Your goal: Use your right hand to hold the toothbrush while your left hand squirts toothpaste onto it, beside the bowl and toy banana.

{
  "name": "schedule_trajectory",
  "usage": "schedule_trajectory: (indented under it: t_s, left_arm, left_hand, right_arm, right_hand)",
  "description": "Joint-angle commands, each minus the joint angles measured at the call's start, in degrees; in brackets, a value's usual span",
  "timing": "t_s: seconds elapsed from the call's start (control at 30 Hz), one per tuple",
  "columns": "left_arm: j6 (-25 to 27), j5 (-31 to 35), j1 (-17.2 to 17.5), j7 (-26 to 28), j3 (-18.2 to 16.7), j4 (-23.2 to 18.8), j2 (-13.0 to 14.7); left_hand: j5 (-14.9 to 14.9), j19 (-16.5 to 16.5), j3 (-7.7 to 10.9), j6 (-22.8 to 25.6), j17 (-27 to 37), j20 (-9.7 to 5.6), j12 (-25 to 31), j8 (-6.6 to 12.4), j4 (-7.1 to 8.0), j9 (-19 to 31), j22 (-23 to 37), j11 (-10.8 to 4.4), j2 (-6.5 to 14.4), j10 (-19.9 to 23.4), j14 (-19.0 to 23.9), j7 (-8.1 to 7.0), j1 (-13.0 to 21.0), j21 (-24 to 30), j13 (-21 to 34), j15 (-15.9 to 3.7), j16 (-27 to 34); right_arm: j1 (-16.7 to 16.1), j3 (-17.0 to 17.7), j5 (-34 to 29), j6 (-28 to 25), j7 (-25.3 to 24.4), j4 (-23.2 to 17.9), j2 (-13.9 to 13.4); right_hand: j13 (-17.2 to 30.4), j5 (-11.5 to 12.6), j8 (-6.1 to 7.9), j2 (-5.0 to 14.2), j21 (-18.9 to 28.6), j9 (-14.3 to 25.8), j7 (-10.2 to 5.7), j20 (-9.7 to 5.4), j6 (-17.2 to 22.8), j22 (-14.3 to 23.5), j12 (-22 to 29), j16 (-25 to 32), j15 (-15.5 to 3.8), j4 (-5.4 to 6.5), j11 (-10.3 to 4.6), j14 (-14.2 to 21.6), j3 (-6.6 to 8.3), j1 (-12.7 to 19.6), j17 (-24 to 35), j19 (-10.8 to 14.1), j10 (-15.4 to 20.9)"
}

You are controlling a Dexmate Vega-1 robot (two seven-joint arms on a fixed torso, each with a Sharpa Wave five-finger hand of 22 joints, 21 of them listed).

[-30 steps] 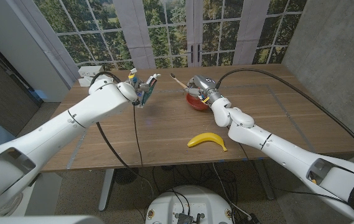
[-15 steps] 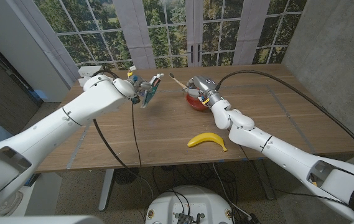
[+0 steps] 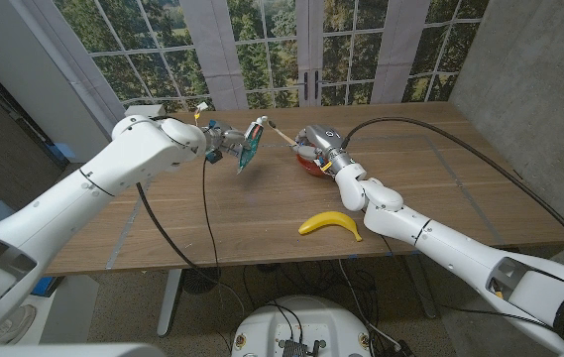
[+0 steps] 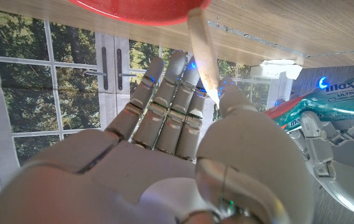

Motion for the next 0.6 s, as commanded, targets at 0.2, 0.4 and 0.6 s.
schedule_trajectory:
  t_s: [0.2,0.4,0.6]
  left_arm:
    - [-4.1,-6.7,1.0,-2.4,-1.8,1.2,1.9]
    - [-5.6,-9.0,0.6,-5.0,-1.9,2.5,2.2]
    - [-9.6,-12.7,0.7,-10.3,-2.7,5.3,2.3]
  left_hand:
    - [0.4,0.0,0.25,0.1,0.0,0.22,0.6,-0.17,0.47,0.2,0.1,-0.31,0.0,1.0,1.0,0.82,-1.0,0.8,0.2,-7.48,-0.1]
    - [0.4,0.0,0.27,0.1,0.0,0.23,0.6,-0.27,0.46,0.2,0.1,-0.04,0.1,1.3,1.2,0.97,-1.2,1.1,0.2,-7.56,-0.2]
    - [0.4,0.4,0.26,0.3,0.2,0.23,0.7,-0.34,0.41,0.1,0.1,-0.06,0.0,1.6,1.8,1.19,-1.4,1.5,0.3,-7.60,0.0]
  right_arm:
    - [-0.8,1.0,0.2,2.1,-4.2,1.1,0.3]
    - [-1.3,1.1,-1.1,5.4,-10.6,3.4,0.7]
    - [-0.9,0.1,-2.8,6.1,-12.4,5.7,1.1]
  right_hand:
    - [0.3,0.3,0.23,2.07,0.8,0.3,-0.10,-4.12,0.9,0.0,0.0,-0.3,-5.16,0.07,-1.57,0.7,0.38,2.4,0.3,-0.5,2.0]
    - [0.3,0.3,0.21,1.92,1.0,0.3,-0.21,-4.24,0.9,-0.1,0.0,-0.5,-5.13,0.03,-1.70,0.7,0.34,2.4,0.4,-0.6,2.0]
    - [0.0,0.3,0.19,1.90,1.2,0.3,-0.52,-4.40,1.0,-0.1,-0.3,-0.8,-5.13,0.08,-1.77,0.6,0.37,2.3,0.5,-0.7,2.0]
